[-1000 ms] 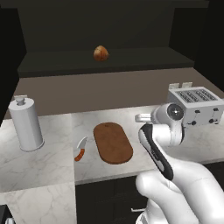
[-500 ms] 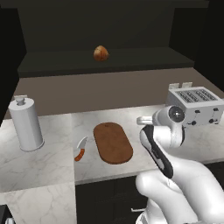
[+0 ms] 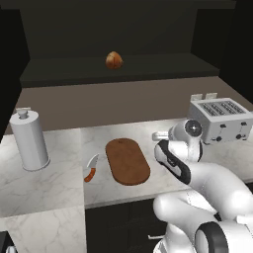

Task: Pick the bread, place it on the cutting board, pick the jam, place it on the counter, and close the cabinet.

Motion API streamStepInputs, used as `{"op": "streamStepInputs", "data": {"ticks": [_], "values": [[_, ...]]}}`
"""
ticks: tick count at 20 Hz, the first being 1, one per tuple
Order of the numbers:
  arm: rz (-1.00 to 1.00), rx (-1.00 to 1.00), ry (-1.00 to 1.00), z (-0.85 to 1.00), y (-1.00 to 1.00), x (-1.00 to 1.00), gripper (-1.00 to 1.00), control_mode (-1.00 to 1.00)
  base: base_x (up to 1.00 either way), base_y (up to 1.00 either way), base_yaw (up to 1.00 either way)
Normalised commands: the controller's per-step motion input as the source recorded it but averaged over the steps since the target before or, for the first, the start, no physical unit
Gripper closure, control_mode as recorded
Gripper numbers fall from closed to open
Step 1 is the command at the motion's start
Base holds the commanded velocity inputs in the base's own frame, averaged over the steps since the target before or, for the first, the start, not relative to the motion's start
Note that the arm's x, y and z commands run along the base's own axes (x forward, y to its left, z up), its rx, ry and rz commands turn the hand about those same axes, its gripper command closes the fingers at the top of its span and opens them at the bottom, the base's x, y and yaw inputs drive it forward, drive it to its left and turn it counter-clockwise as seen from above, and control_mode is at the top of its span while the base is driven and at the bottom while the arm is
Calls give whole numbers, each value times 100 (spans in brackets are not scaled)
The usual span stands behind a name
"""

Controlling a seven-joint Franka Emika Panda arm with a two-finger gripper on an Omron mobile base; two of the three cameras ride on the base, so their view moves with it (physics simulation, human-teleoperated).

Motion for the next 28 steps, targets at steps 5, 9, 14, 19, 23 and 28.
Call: {"op": "streamStepInputs", "data": {"ticks": [5, 9, 14, 19, 23, 28], "values": [[0, 0, -2, -27, 0, 34, 100, -100, 0, 0, 0], [0, 0, -4, -25, -5, 29, 100, -100, 0, 0, 0], [0, 0, -5, -18, -8, 26, 100, -100, 0, 0, 0], [0, 0, 0, -22, -4, 34, 100, -100, 0, 0, 0], [0, 0, 0, -19, 0, 32, 100, -100, 0, 0, 0], [0, 0, 0, -23, 0, 32, 100, -100, 0, 0, 0]]}}
